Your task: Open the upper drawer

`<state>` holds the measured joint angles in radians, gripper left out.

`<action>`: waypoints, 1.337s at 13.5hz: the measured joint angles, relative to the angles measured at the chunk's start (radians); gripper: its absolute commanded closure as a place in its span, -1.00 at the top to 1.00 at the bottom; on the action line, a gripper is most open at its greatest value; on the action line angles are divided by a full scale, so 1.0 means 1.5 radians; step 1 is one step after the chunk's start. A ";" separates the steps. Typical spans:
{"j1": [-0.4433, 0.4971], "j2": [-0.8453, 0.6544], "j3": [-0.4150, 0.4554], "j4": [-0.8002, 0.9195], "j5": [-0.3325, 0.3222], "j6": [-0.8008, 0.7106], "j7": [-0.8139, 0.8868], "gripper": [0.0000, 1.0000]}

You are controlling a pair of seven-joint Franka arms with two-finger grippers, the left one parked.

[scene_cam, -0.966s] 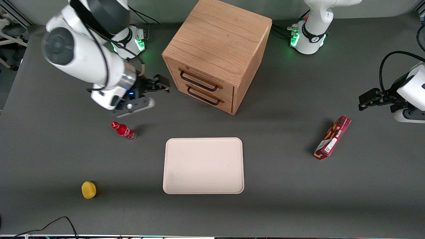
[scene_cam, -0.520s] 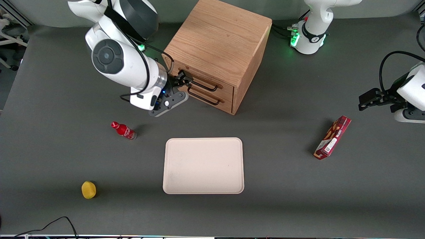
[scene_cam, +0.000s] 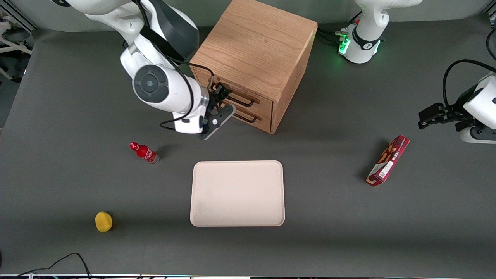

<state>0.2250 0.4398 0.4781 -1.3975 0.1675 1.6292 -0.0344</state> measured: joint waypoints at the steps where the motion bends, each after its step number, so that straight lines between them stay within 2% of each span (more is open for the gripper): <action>1: 0.012 0.004 0.000 0.001 -0.002 0.000 -0.008 1.00; 8: 0.026 0.011 -0.001 -0.002 -0.013 -0.001 -0.138 1.00; 18: 0.030 0.010 0.001 -0.063 -0.030 0.049 -0.176 1.00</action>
<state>0.2697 0.4551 0.4793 -1.4926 0.1219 1.7035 -0.2979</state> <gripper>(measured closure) 0.000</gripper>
